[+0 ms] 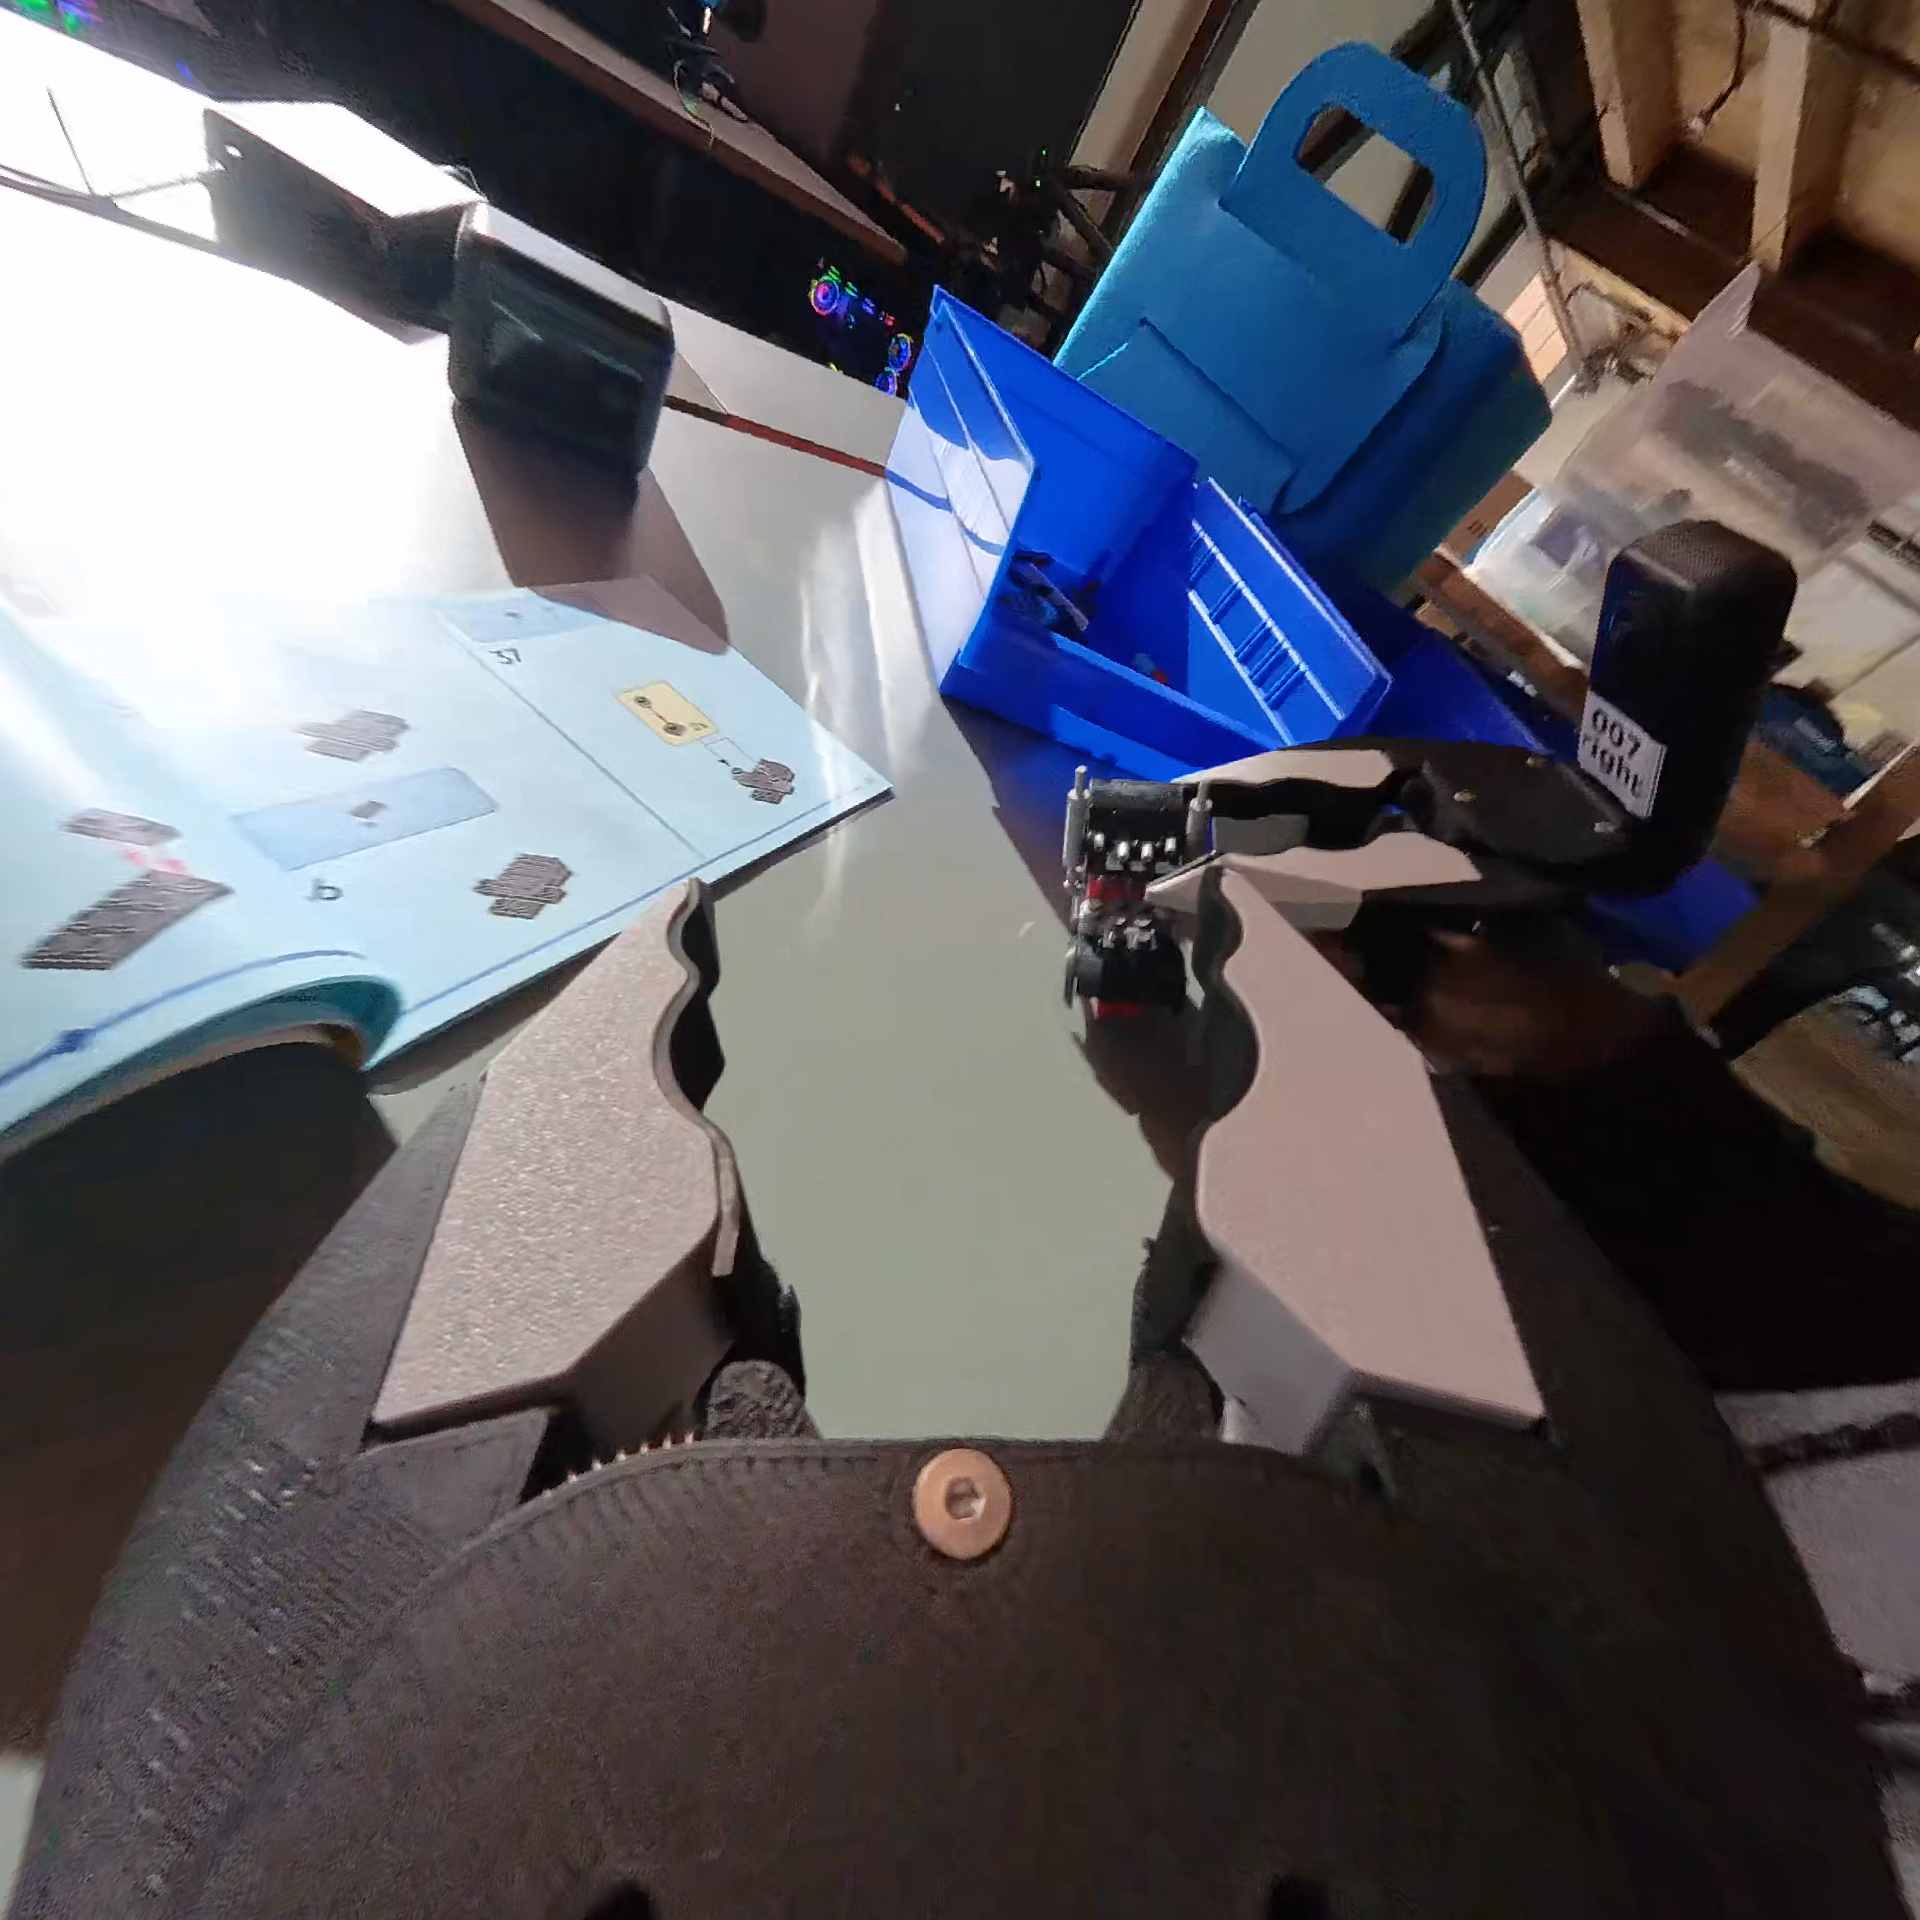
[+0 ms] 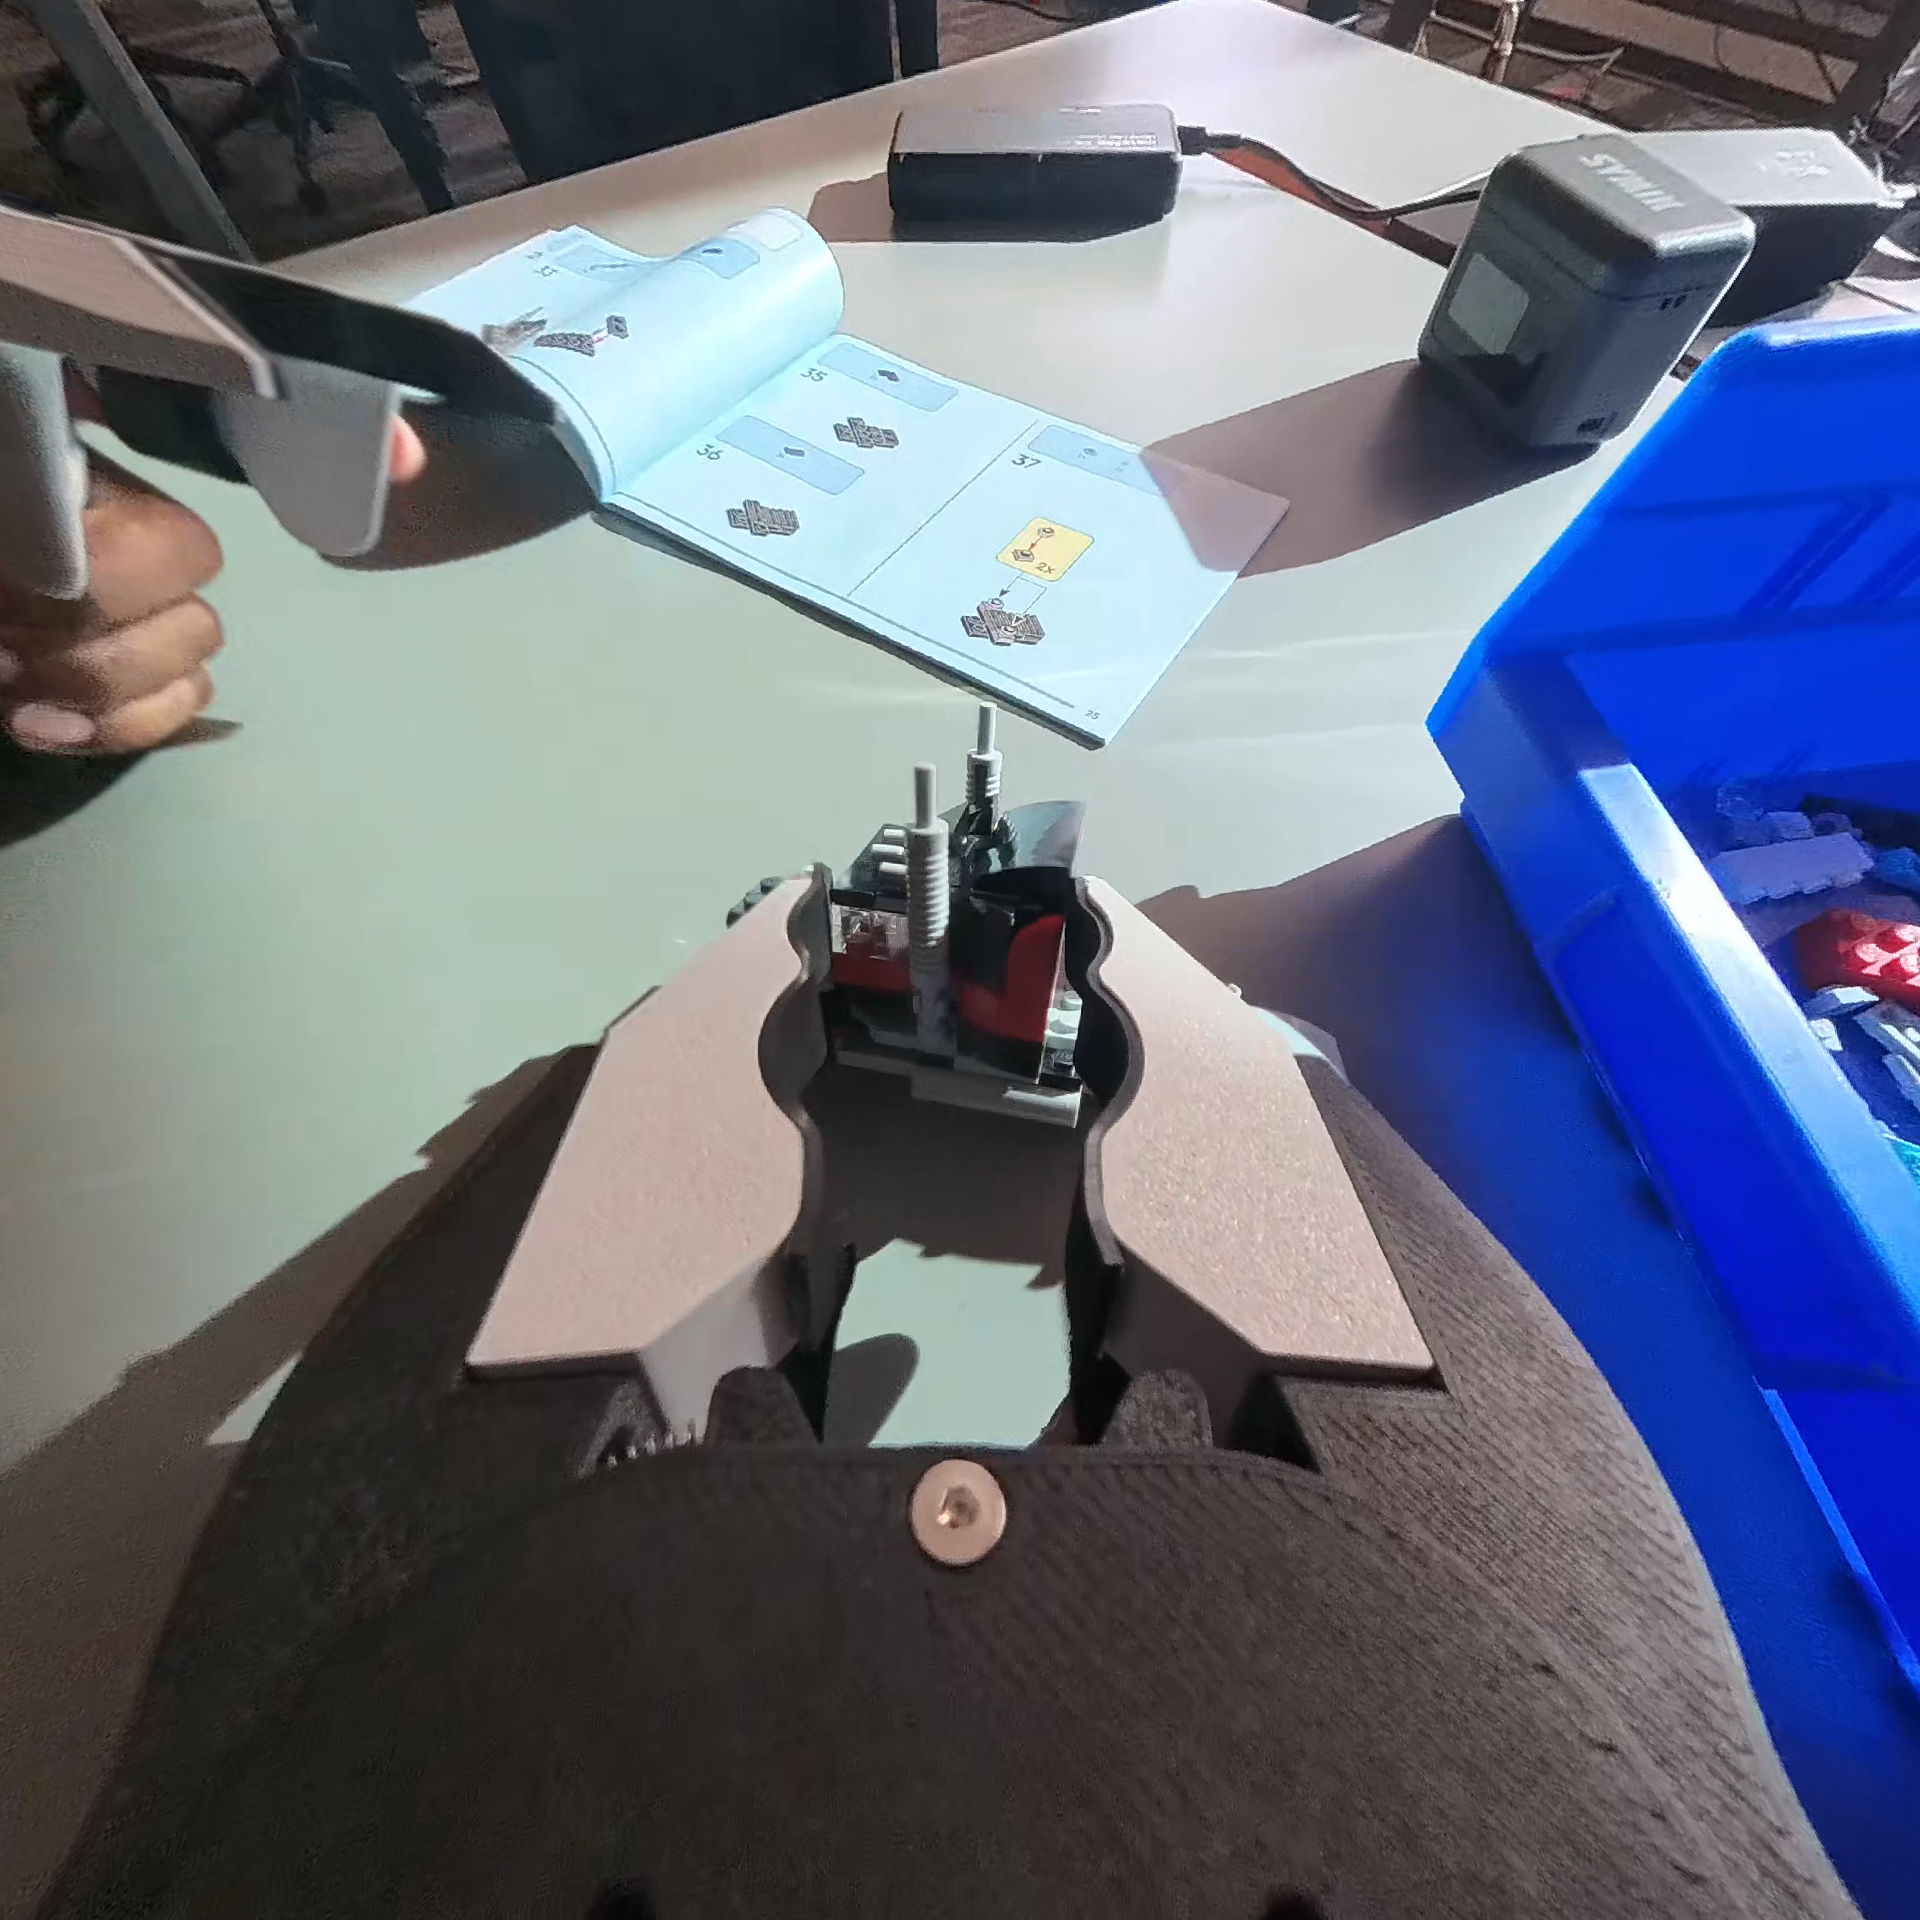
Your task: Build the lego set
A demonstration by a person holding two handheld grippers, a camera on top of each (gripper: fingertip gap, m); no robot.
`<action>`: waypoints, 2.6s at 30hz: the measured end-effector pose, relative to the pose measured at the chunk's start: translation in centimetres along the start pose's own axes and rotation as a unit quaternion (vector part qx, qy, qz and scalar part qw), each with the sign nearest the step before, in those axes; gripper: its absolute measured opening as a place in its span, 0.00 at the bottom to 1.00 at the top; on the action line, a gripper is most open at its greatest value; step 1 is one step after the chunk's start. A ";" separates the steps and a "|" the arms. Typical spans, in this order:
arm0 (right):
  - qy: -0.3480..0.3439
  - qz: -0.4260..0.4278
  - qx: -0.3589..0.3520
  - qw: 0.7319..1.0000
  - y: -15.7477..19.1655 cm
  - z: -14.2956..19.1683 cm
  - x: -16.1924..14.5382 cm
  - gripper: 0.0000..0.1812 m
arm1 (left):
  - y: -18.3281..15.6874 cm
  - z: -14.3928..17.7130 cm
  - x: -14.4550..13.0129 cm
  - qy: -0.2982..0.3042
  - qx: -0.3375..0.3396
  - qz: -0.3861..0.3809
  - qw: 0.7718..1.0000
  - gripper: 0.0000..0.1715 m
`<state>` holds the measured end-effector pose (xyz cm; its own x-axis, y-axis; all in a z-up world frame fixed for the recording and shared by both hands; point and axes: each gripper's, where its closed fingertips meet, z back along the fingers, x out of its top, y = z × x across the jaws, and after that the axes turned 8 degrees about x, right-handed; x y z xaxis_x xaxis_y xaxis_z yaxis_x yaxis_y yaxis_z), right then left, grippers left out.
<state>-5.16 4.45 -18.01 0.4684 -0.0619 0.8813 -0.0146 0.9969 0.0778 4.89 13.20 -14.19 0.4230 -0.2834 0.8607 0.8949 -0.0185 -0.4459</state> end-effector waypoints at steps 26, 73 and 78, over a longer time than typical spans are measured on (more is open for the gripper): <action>0.072 0.052 -0.031 0.996 1.2 0.8 -2.6 0.41 | 5.1 7.0 -2.7 0.118 -0.054 -0.055 0.990 0.43; 0.111 0.085 -0.176 0.974 -3.6 -2.8 -0.9 0.35 | 5.1 7.3 -2.3 0.101 -0.056 -0.042 0.992 0.40; 0.099 0.072 -0.172 0.977 -3.6 -2.6 -0.8 0.35 | 5.1 7.2 -2.4 0.104 -0.055 -0.044 0.992 0.40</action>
<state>-3.17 0.98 -20.18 0.6452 0.0575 0.7619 0.1889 0.9542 -0.2320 9.50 20.69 -16.73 0.2956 -0.4674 0.8332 0.9010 -0.1534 -0.4057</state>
